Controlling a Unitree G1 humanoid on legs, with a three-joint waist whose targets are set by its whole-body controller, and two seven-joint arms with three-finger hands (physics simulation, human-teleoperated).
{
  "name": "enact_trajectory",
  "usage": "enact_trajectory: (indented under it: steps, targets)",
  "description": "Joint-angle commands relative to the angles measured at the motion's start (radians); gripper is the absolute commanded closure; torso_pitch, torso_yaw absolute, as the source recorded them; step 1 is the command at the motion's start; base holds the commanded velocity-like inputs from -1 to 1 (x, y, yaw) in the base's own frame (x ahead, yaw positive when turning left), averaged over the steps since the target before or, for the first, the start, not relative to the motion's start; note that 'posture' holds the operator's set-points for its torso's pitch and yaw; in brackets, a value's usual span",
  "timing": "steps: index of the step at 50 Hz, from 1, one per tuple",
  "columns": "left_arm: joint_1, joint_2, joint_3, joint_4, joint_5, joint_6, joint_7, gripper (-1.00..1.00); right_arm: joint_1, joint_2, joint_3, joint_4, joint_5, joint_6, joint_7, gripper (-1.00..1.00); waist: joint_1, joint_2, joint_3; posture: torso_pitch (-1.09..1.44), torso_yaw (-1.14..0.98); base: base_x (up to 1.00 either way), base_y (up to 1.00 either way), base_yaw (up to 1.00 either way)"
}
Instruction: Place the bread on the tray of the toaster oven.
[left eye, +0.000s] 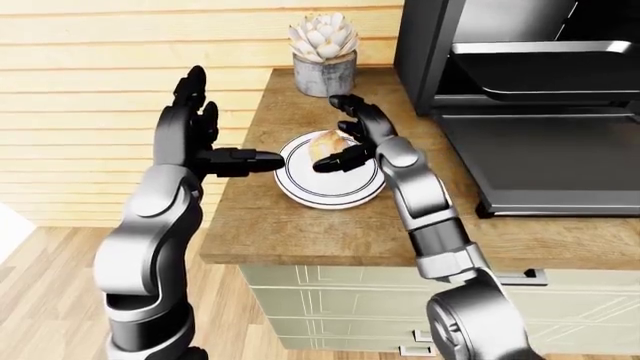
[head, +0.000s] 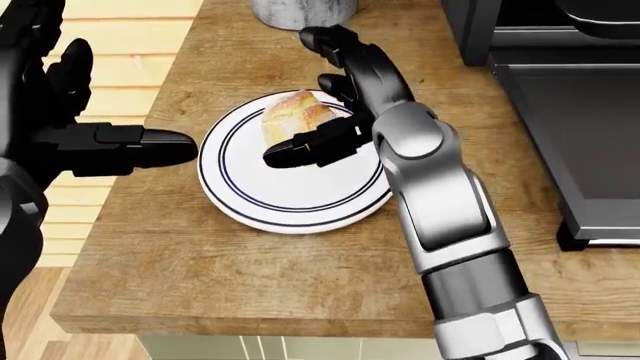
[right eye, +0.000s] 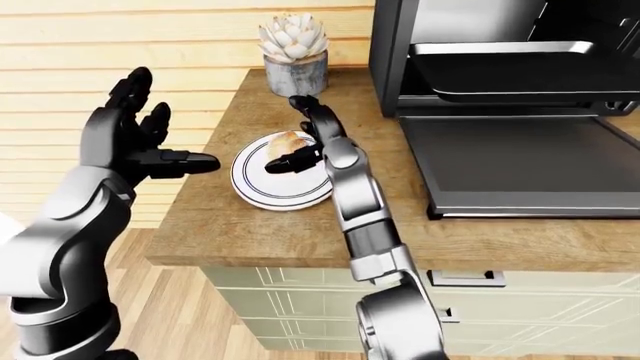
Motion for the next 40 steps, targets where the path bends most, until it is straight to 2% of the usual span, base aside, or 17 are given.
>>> enact_trajectory:
  steps: [1,21,40]
  targets:
    - [-0.027,0.009,0.008,-0.026,0.004,-0.036,-0.001,-1.0,-0.04,-0.004,-0.006,-0.023,-0.005,-0.048,-0.011,-0.62,0.0,0.003,-0.029,0.0,0.0,0.0,0.0,0.0]
    - [-0.037,0.012,0.015,-0.036,-0.004,-0.018,0.004,-1.0,-0.114,0.002,-0.009,0.142,-0.014,-0.132,-0.059,-0.62,-0.001,0.005,-0.03,0.0,0.0,0.0,0.0,0.0]
    - [-0.039,0.018,0.015,-0.026,-0.011,-0.027,0.009,-1.0,-0.107,0.02,0.007,0.115,-0.052,-0.118,-0.047,-0.51,0.0,0.006,-0.03,0.0,0.0,0.0,0.0,0.0]
